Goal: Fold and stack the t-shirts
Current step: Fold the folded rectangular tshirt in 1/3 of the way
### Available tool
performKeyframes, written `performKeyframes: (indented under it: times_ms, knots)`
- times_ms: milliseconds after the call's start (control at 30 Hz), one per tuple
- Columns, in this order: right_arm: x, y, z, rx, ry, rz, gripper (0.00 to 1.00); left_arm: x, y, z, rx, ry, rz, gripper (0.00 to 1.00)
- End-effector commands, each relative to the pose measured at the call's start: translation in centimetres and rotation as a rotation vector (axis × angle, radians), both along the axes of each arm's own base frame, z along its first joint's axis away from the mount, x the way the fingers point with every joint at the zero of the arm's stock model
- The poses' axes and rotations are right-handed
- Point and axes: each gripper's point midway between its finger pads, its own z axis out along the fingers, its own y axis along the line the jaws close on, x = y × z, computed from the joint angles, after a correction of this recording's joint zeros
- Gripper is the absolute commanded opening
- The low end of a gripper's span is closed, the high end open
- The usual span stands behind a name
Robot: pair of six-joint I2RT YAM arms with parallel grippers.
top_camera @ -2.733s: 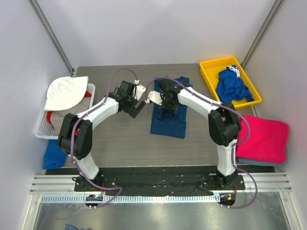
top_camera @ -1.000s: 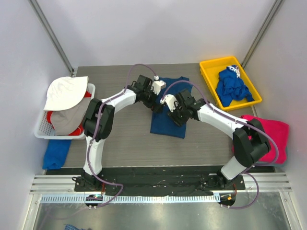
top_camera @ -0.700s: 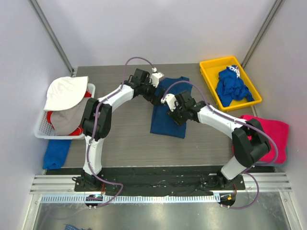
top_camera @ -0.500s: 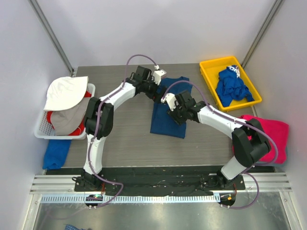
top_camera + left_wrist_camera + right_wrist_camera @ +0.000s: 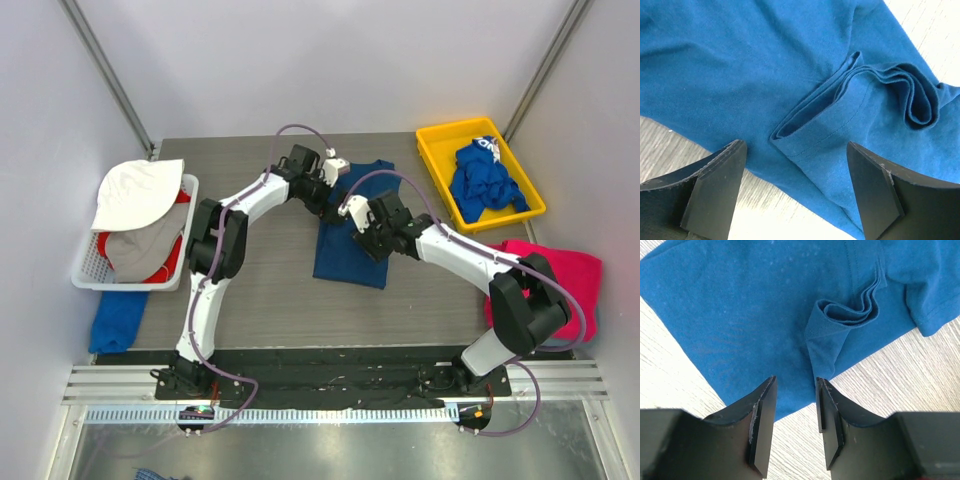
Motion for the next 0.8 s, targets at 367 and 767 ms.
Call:
performKeyframes:
  times_ms: [367,767]
  knots:
    - [0.2,0.0,0.8,0.016,-0.035,0.001,0.41,0.0,-1.4,1.7,-0.058,0.009,-0.047,0.78]
    - [-0.1,-0.2,0.0,0.002,-0.021,0.007,0.40,-1.1,-2.4,0.7,-0.054,0.042,-0.077,0.63]
